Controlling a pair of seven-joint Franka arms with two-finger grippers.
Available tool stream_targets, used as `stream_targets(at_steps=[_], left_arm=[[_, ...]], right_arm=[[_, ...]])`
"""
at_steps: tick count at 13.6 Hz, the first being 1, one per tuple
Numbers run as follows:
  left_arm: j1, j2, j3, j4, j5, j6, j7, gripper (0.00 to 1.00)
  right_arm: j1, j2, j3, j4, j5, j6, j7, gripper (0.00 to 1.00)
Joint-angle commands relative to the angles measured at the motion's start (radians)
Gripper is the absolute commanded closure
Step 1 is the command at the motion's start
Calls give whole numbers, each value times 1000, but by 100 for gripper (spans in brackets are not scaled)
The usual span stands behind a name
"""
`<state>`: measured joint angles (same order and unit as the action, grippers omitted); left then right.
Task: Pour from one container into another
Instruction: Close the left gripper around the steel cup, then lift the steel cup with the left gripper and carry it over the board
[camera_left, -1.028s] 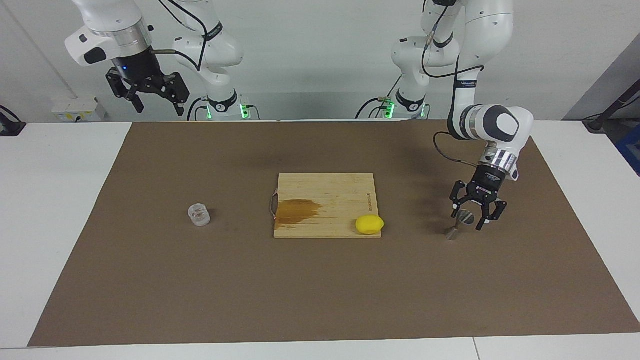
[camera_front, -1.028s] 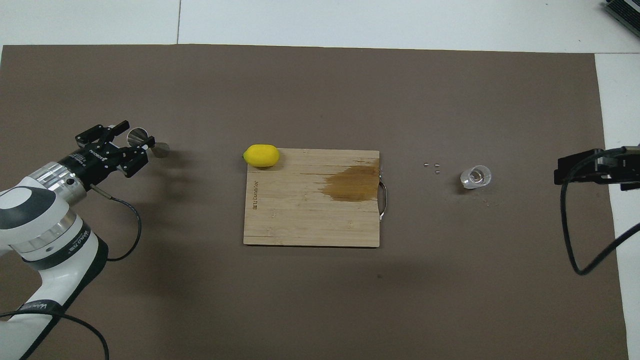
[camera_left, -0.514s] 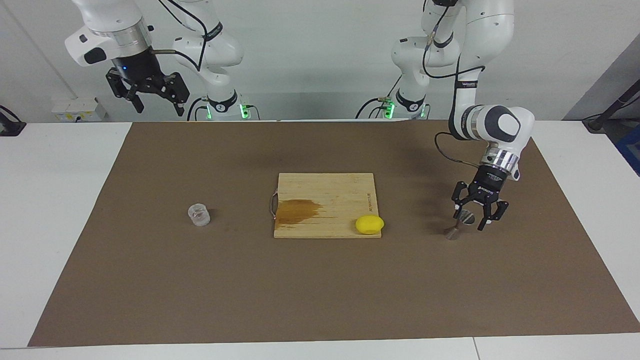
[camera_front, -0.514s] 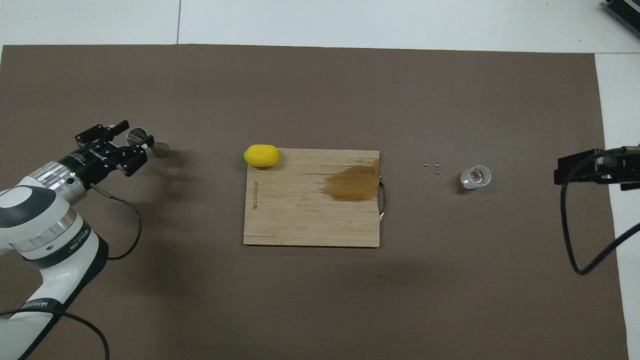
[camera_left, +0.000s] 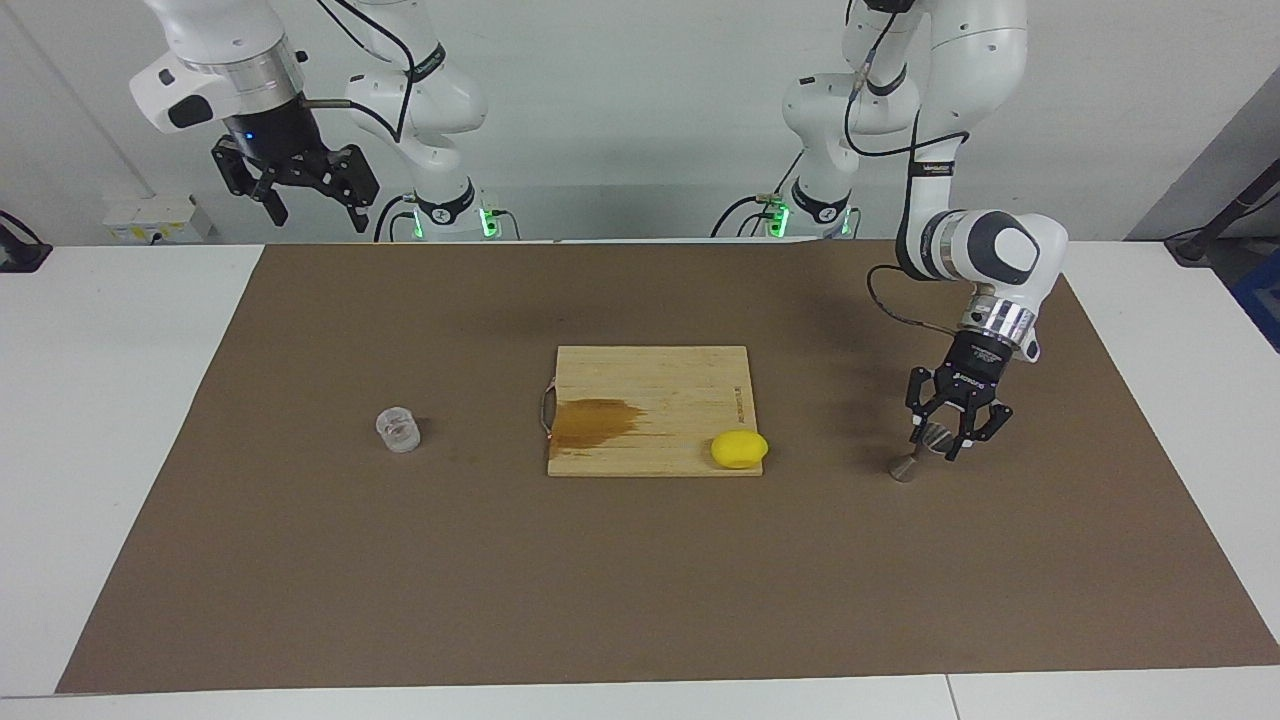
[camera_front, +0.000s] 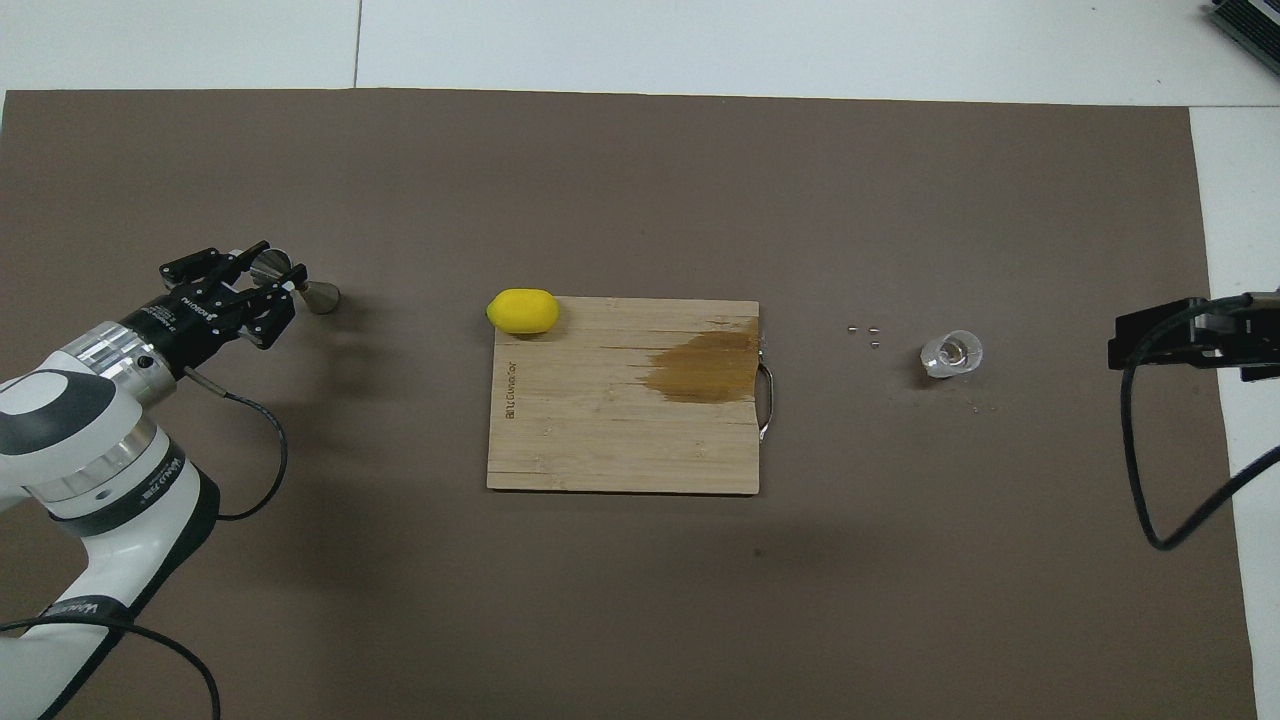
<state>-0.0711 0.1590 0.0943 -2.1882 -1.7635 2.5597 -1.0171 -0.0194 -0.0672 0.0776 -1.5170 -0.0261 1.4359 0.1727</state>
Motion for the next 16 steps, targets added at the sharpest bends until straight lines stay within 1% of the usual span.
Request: stream_targets(at_steps=[1,4,6,7,11,13,14,16], left_arm=[[-32,-30,5,14,-16,22,12,100],[-85,-99,2,18,5,36,11,100],[-159,-137,1,21,28,54,11,100],[-186,-144,-2,21,30,51,15,100],[-341,-130,-16,74,29,56,8,100],[-432,-130,-16,76,24,65,-72,100],[-472,-124,-16,86,24,86,-75,100],[-577,-90,-19,131,19,195,-74,100]], right_arm=[[-14,-14,4,-17,26,3,-30,0],[-14,-14,4,-17,26,3,-30,0],[-14,-14,4,-17,26,3,-30,0],[-14,-14,4,-17,26,3,-30,0],[-14,-14,4,-17,26,3,-30,0],[-14,-14,4,-17,26,3,-30,0],[-14,-14,4,-17,26,3,-30,0],[-14,-14,4,-17,26,3,-30,0]])
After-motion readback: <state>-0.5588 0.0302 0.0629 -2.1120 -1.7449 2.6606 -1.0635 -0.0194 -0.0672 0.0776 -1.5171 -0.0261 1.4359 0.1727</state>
